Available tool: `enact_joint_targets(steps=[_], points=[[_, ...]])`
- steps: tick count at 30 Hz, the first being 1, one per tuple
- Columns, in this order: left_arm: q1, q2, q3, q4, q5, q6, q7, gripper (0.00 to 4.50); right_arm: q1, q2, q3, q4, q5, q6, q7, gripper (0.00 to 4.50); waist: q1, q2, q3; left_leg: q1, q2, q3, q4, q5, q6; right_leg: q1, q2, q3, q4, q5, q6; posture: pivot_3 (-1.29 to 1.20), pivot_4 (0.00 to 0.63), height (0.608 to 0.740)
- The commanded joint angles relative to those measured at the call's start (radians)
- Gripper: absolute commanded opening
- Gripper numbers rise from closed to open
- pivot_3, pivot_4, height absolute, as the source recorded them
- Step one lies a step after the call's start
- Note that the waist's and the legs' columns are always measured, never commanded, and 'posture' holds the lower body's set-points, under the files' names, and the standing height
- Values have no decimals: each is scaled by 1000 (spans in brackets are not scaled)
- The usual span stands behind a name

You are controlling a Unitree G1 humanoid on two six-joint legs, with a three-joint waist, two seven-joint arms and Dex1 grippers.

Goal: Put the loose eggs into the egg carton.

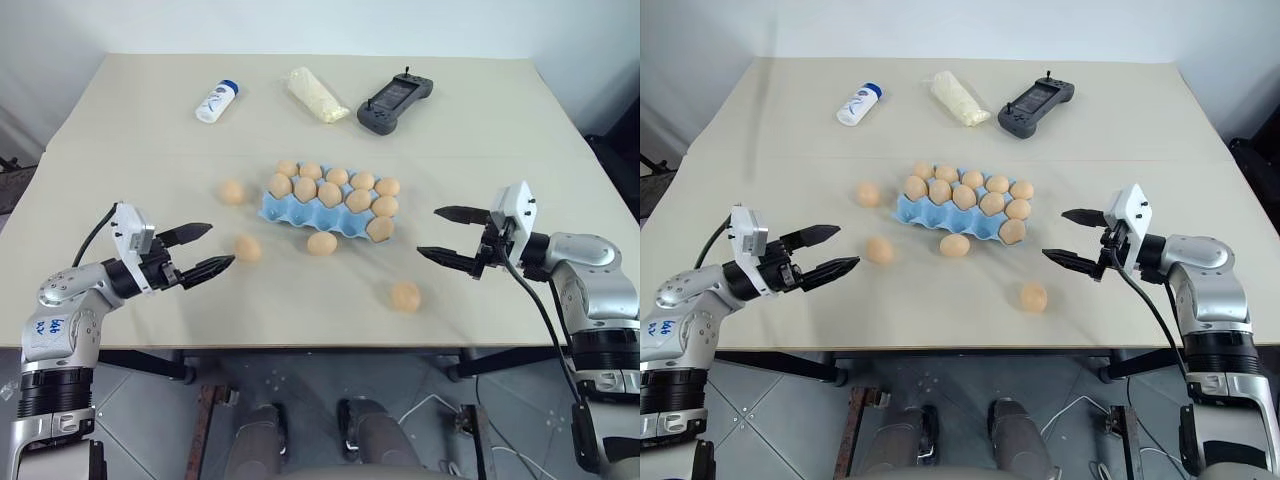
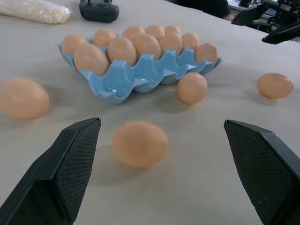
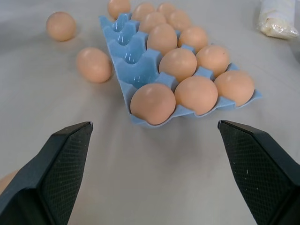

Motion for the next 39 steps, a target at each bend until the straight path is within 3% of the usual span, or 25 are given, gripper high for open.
enact_joint_targets(steps=[1, 10, 15, 27, 39], points=[[-5, 19, 20, -5, 7, -32, -8, 4488, -3, -25, -41, -21, 18, -14, -2, 4500, 0, 0, 0, 0, 0, 0, 0, 0, 0, 0, 0, 0, 0, 0, 0, 0, 150, 740], [-31, 7, 1, -21, 23, 22, 67, 4488, 5, -21, -62, -55, 27, 2, -34, 4500, 0, 0, 0, 0, 0, 0, 0, 0, 0, 0, 0, 0, 0, 0, 0, 0, 150, 740], [-49, -7, -15, -59, 11, 19, 50, 4488, 49, -16, -112, -178, 69, 78, -119, 4500, 2, 0, 0, 0, 0, 0, 1, 0, 0, 0, 0, 0, 1, 0, 0, 0, 150, 740], [-13, -36, -153, -13, 68, -153, -183, 4488, 523, 34, -239, -789, 219, 367, -421, 4500, 22, 0, 0, 0, 0, 0, 1, 0, 0, 1, 0, 0, 1, 0, 0, 0, 150, 740], [-42, -87, -188, 75, 85, -255, -227, 4488, 644, 35, -98, -701, 23, 207, -418, 4500, 24, 0, 0, 0, -1, 0, -1, 2, 3, 2, -3, -2, -2, 1, -2, 0, 150, 740]])
